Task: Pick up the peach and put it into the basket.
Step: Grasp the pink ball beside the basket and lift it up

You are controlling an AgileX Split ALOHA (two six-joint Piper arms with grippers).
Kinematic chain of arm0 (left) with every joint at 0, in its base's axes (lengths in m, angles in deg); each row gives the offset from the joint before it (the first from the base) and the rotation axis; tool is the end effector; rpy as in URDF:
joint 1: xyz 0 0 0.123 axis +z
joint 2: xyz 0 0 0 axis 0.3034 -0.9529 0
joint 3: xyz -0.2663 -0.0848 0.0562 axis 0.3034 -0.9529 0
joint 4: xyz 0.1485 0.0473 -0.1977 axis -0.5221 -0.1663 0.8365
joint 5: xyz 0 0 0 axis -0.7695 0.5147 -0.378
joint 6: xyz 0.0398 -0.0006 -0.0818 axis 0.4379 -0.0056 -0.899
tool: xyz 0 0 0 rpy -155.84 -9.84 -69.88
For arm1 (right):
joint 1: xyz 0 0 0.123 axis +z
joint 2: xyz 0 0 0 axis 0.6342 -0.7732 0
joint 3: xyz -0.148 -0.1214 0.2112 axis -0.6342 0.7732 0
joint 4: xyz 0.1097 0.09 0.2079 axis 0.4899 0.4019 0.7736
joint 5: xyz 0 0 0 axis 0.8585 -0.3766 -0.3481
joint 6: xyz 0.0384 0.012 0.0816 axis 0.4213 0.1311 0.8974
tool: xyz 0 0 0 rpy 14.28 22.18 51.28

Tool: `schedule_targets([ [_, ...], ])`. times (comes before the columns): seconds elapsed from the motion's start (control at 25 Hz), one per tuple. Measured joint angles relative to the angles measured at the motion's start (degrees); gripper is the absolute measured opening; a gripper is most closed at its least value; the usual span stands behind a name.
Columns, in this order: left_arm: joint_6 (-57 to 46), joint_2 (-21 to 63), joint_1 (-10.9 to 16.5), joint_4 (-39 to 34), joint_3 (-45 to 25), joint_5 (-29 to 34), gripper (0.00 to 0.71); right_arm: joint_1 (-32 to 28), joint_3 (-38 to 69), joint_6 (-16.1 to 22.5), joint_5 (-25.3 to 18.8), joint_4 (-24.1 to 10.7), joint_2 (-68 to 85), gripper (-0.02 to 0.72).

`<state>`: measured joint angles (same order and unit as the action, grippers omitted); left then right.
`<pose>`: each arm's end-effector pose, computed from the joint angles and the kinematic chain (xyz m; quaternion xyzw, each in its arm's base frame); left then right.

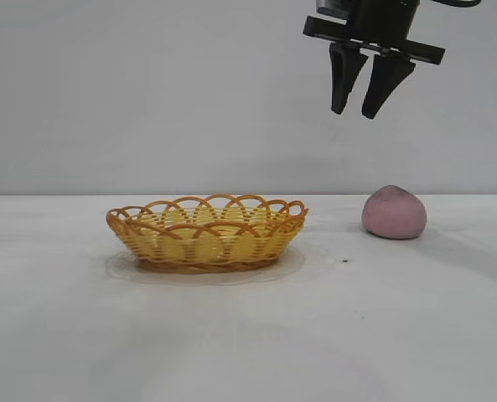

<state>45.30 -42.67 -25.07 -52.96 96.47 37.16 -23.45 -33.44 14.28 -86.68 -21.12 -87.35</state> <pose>0.1408 -0.0071 0.2922 0.0259 0.9417 0.0309 0.3342 0.4580 0.1492 0.2470 -0.1701 0.9680 0.1160 0.1437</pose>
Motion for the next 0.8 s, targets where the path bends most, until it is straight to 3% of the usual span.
schedule_targets([
  [0.24, 0.6, 19.0, 0.0, 1.3, -6.6, 9.3, 0.48, 0.0, 0.0, -0.1, -1.3, 0.1, 0.0, 0.326],
  [0.4, 4.4, 27.0, 0.0, 2.7, -9.6, 12.9, 0.48, 0.0, 0.0, -0.2, -1.7, 0.1, 0.0, 0.326],
  [0.8, 10.5, 46.1, 0.0, 7.7, -10.6, 14.6, 0.48, 0.0, 0.0, 0.1, -1.9, -3.1, 0.0, 0.326],
])
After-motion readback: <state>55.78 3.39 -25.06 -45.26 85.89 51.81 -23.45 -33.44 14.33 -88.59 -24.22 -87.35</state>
